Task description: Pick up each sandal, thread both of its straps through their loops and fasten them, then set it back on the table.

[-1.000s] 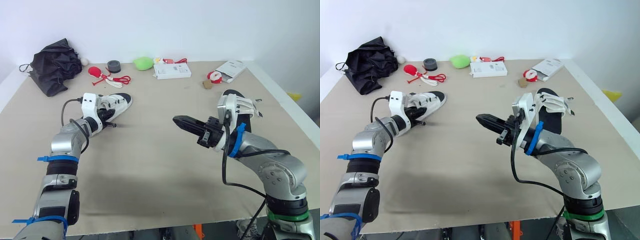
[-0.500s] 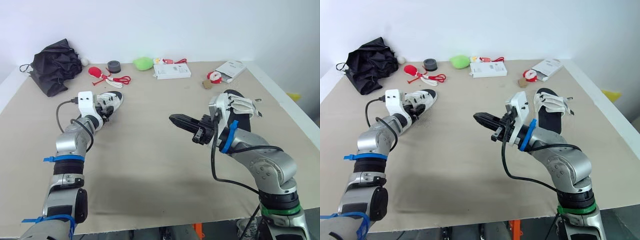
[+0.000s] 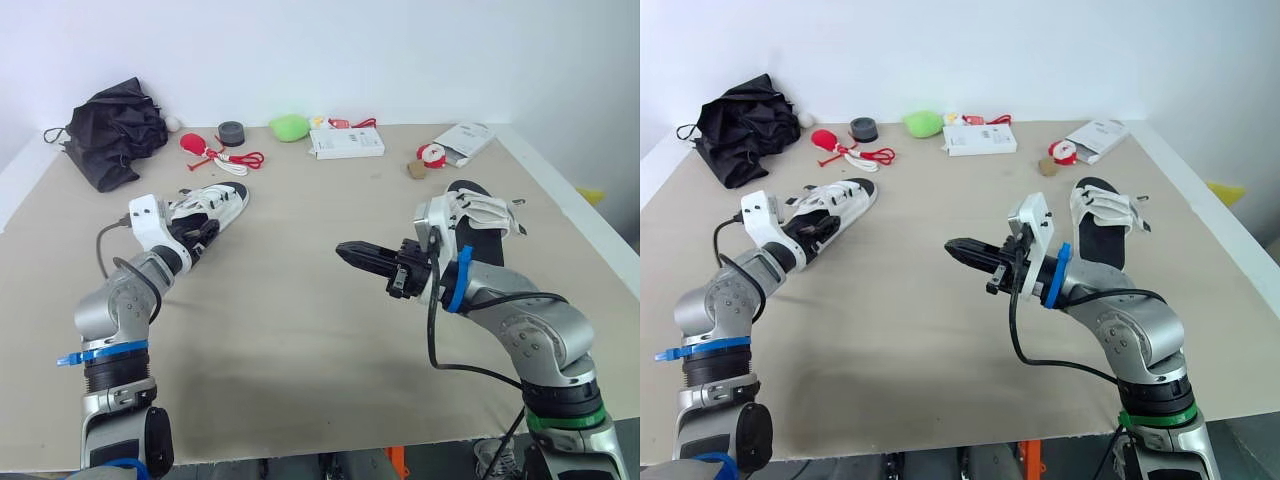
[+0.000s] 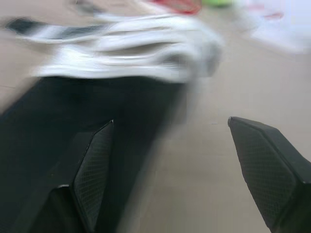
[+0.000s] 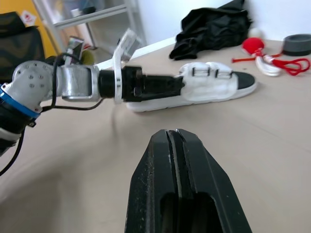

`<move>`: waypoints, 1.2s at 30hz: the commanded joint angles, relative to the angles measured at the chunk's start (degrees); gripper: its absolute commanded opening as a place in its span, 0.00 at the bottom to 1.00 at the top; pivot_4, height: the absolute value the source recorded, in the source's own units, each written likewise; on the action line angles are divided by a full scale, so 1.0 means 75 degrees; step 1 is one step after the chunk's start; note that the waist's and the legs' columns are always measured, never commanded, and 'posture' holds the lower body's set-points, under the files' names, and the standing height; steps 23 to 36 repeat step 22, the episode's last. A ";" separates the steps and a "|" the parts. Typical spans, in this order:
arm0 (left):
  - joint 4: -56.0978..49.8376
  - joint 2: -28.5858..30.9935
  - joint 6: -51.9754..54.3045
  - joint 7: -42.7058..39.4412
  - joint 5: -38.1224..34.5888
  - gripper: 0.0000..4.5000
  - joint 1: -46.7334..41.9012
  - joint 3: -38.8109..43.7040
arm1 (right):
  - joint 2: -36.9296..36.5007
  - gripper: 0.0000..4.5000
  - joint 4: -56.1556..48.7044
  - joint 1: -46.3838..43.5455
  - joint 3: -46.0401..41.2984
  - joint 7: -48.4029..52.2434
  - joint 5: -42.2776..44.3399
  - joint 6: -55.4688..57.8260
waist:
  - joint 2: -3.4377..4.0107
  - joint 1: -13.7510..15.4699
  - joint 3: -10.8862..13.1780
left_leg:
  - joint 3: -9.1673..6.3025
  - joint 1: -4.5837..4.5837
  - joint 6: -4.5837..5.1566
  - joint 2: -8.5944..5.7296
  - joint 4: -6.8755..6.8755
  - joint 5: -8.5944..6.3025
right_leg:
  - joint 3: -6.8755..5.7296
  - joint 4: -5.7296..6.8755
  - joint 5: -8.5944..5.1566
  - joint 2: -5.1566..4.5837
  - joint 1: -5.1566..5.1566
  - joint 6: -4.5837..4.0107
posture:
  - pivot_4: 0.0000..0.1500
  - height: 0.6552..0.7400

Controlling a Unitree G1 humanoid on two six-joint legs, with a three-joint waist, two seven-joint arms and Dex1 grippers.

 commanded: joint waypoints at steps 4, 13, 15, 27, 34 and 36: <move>-0.1428 0.1213 0.0310 -0.2546 -0.1419 0.86 0.1047 -0.0272 | -0.0400 0.00 -0.0131 0.0512 -0.0404 0.0540 0.0302 -0.0019 | 0.0001 -0.0011 0.0000 | 0.0004 0.0003 0.0001 0.0002 -0.0010 -0.0005 | 0.0007 -0.0001 -0.0008 0.0003 -0.0003 -0.0013 | 1.00 1.00; -0.1834 0.2413 -0.0792 -0.3974 -0.0594 0.86 0.3067 -0.1224 | -0.0989 0.00 -0.1165 0.3355 -0.0643 0.0215 -0.0249 -0.0207 | 0.0001 0.0032 -0.0001 | 0.0000 0.0004 0.0004 -0.0002 -0.0011 -0.0009 | 0.0000 -0.0003 -0.0017 -0.0009 -0.0002 -0.0018 | 1.00 1.00; -0.1888 0.2442 -0.0783 -0.4093 -0.0685 0.86 0.3320 -0.1165 | -0.0943 0.00 -0.1313 0.3715 -0.0875 0.0093 -0.0155 -0.0210 | 0.0001 0.0026 -0.0001 | 0.0001 0.0006 0.0005 0.0004 -0.0006 -0.0008 | -0.0001 -0.0002 -0.0014 -0.0005 -0.0004 -0.0014 | 1.00 1.00; -0.2556 0.2608 -0.0525 -0.4390 -0.1162 0.86 0.4527 -0.1001 | -0.0766 0.00 -0.1456 0.4194 -0.1581 -0.0335 0.0070 -0.0208 | 0.0002 0.0023 -0.0001 | -0.0002 0.0013 0.0004 0.0016 -0.0008 -0.0003 | -0.0013 -0.0002 -0.0018 0.0000 -0.0003 -0.0026 | 1.00 1.00; -0.2556 0.2608 -0.0525 -0.4390 -0.1162 0.86 0.4527 -0.1001 | -0.0766 0.00 -0.1456 0.4194 -0.1581 -0.0335 0.0070 -0.0208 | 0.0002 0.0023 -0.0001 | -0.0002 0.0013 0.0004 0.0016 -0.0008 -0.0003 | -0.0013 -0.0002 -0.0018 0.0000 -0.0003 -0.0026 | 1.00 1.00; -0.2556 0.2608 -0.0525 -0.4390 -0.1162 0.86 0.4527 -0.1001 | -0.0766 0.00 -0.1456 0.4194 -0.1581 -0.0335 0.0070 -0.0208 | 0.0002 0.0023 -0.0001 | -0.0002 0.0013 0.0004 0.0016 -0.0008 -0.0003 | -0.0013 -0.0002 -0.0018 0.0000 -0.0003 -0.0026 | 1.00 1.00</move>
